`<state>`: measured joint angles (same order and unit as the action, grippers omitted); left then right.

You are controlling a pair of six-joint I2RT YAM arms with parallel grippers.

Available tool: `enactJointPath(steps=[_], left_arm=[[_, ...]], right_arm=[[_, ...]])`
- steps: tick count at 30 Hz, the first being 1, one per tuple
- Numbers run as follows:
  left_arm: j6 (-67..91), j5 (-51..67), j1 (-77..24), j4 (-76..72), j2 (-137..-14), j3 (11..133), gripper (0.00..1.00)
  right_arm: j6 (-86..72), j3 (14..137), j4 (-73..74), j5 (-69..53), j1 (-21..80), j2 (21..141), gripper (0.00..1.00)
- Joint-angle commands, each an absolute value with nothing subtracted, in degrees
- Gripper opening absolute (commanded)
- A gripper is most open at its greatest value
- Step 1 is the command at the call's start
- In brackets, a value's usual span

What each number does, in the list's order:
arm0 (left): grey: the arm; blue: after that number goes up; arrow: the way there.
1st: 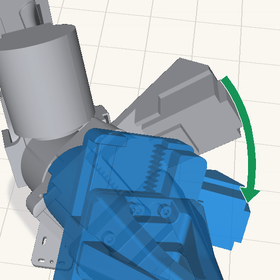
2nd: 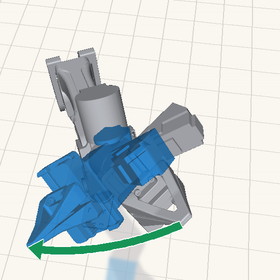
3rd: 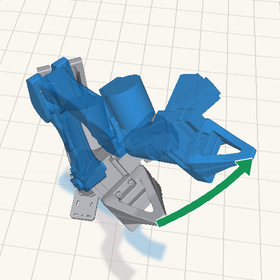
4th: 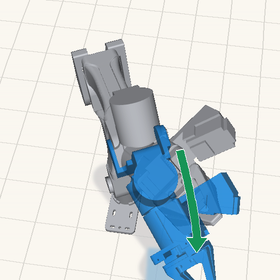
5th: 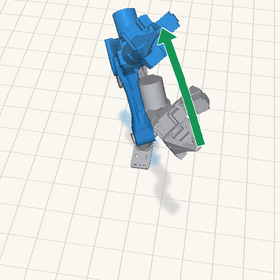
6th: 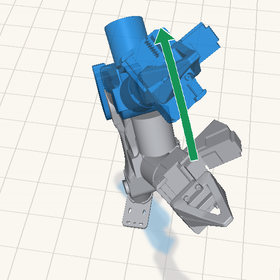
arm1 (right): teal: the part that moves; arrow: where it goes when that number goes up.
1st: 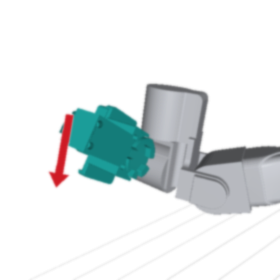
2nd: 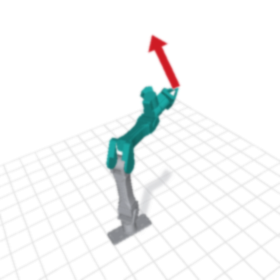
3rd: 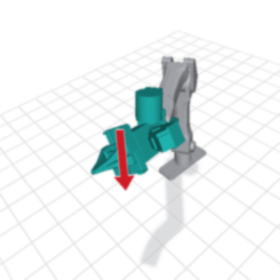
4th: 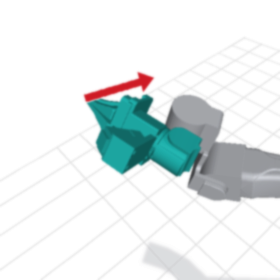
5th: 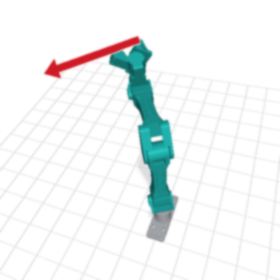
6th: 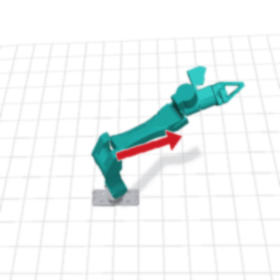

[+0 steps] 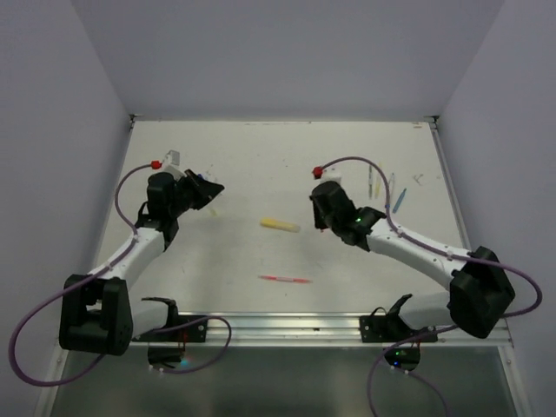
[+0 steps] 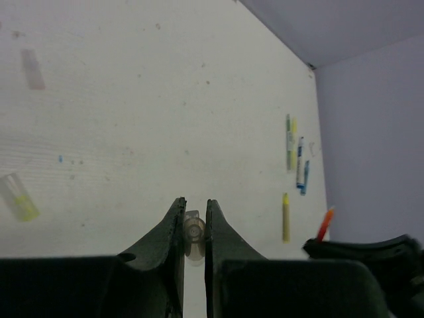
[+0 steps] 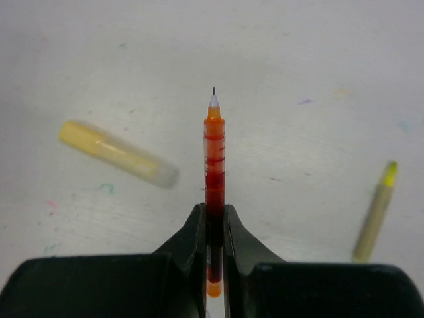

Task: Open the pen caps

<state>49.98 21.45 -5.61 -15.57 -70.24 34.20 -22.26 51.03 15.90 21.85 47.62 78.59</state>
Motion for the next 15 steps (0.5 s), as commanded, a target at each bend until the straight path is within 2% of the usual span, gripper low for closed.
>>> enactJointPath(steps=[1,5,9,15], left_arm=[[39.2,14.5,-4.6,-6.5,-67.2,34.6,0.00],[35.2,10.2,-3.8,-2.9,-66.5,33.5,0.00],[35.2,11.5,-1.6,-5.7,-66.8,30.4,0.00],[35.2,14.6,2.4,-7.6,-69.2,28.8,0.00]], right_arm=[[-22.3,50.4,20.2,22.1,38.5,73.2,0.00],[-20.3,48.7,21.7,20.1,28.5,72.0,0.00],[-19.2,47.5,20.5,17.1,19.7,76.9,0.00],[-19.7,45.1,18.6,18.2,16.2,76.5,0.00]])
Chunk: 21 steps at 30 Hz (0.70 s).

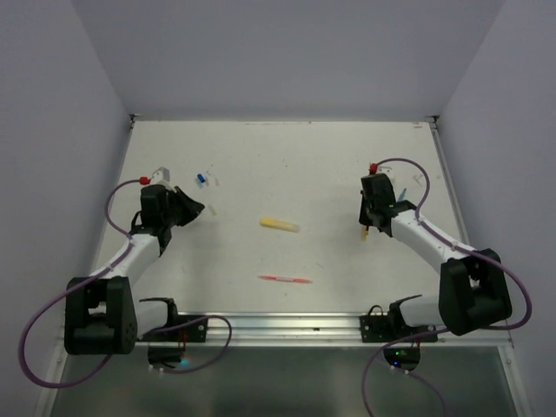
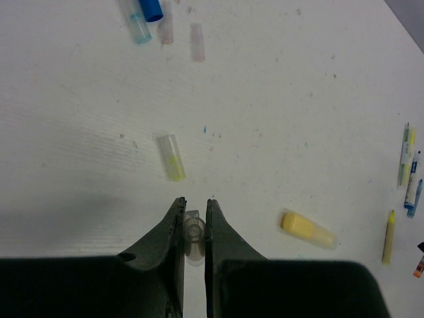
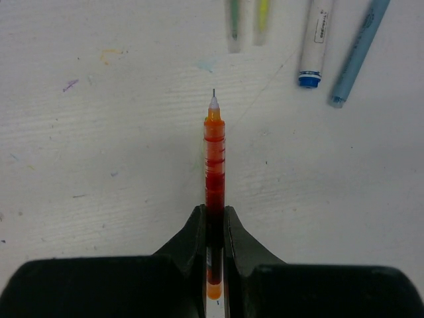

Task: Open the pen caps

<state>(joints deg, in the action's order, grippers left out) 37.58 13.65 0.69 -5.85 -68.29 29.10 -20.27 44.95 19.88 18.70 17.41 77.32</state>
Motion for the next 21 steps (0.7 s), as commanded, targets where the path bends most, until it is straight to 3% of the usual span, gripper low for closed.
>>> enactJointPath(steps=[1,21], left_arm=[[35.6,15.1,2.5,-8.1,-69.4,28.6,0.00],[41.0,24.3,5.2,-21.5,-81.9,26.6,0.00]], right_arm=[[-19.7,45.0,18.6,17.8,15.9,77.2,0.00],[-23.4,46.1,18.3,18.1,13.9,87.3,0.00]])
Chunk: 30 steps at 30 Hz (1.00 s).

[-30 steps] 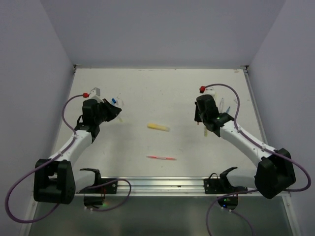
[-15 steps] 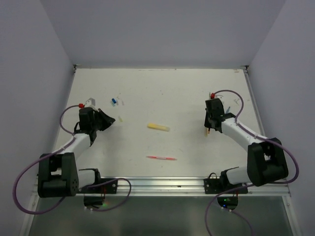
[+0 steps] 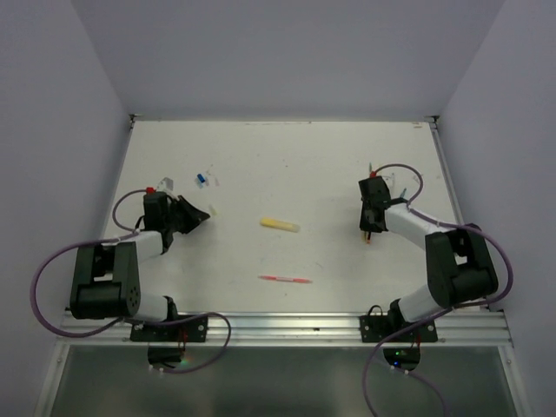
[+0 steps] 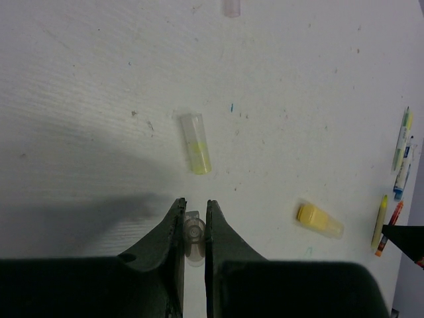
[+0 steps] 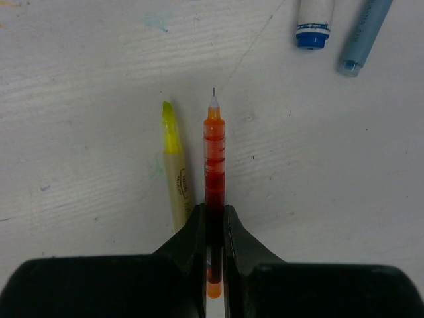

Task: Open the pen caps

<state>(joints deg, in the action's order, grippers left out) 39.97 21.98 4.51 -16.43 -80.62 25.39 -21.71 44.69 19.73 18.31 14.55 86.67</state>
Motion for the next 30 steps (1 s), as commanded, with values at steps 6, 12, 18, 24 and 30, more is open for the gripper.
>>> enactJointPath(steps=[6,12,18,24,30], left_arm=[[41.6,25.9,5.1,-24.0,-86.9,28.4,0.00],[41.6,26.4,5.1,-24.8,-91.1,31.1,0.00],[41.0,25.8,5.8,-23.7,-94.5,34.0,0.00],[41.0,24.6,6.2,-23.6,-96.0,34.4,0.11],[40.6,24.6,6.2,-23.3,-96.5,34.5,0.29]], right_arm=[[-23.5,46.3,18.1,17.3,13.4,88.2,0.00],[-23.4,46.8,18.3,16.8,12.9,88.9,0.01],[-23.5,46.5,18.3,16.6,12.6,88.7,0.05],[-23.5,46.1,18.2,16.2,12.7,88.2,0.07],[-23.4,46.0,18.2,16.2,12.6,88.0,0.12]])
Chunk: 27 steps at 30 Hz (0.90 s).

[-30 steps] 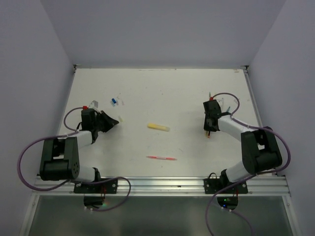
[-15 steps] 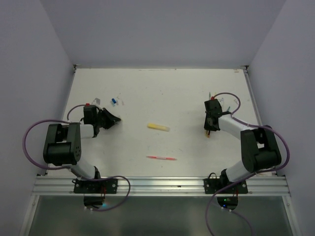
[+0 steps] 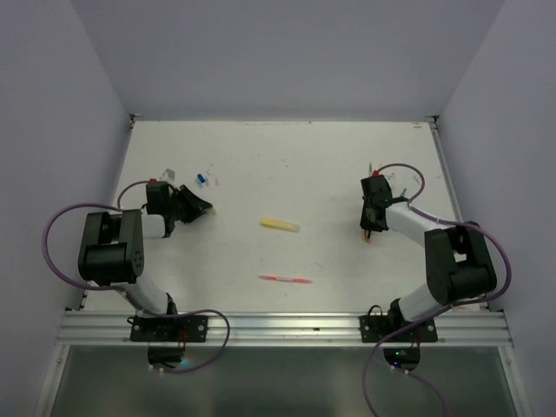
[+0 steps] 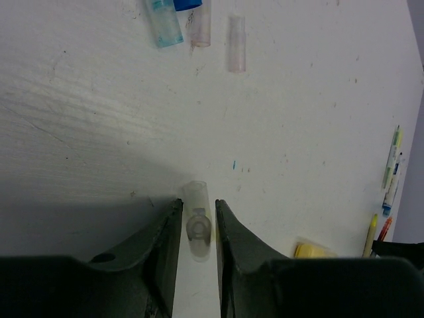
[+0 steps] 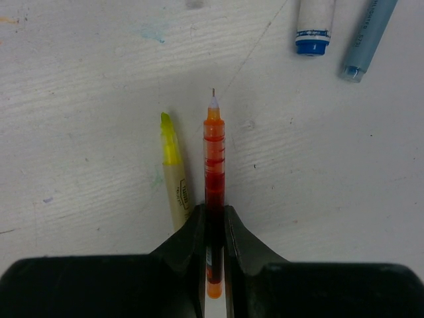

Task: Open the pen caps

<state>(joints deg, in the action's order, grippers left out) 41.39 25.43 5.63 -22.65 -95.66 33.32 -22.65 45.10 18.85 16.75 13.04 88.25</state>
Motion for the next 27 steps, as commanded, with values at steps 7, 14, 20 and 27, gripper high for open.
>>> enactJointPath(steps=[7,14,20,27], left_arm=[[40.4,25.0,6.3,-23.6,-96.3,34.2,0.33],[40.3,25.3,6.3,-24.0,-95.9,33.4,0.34],[40.5,25.7,6.3,-24.1,-94.0,32.1,0.35],[40.5,26.2,6.3,-20.7,-86.4,30.4,0.36]], right_arm=[[-23.4,45.9,18.0,16.0,12.6,88.1,0.14],[-23.3,45.8,17.8,15.6,12.7,87.9,0.21],[-23.4,45.9,17.9,15.7,12.7,87.5,0.26],[-22.6,47.0,19.3,16.7,12.7,86.7,0.34]])
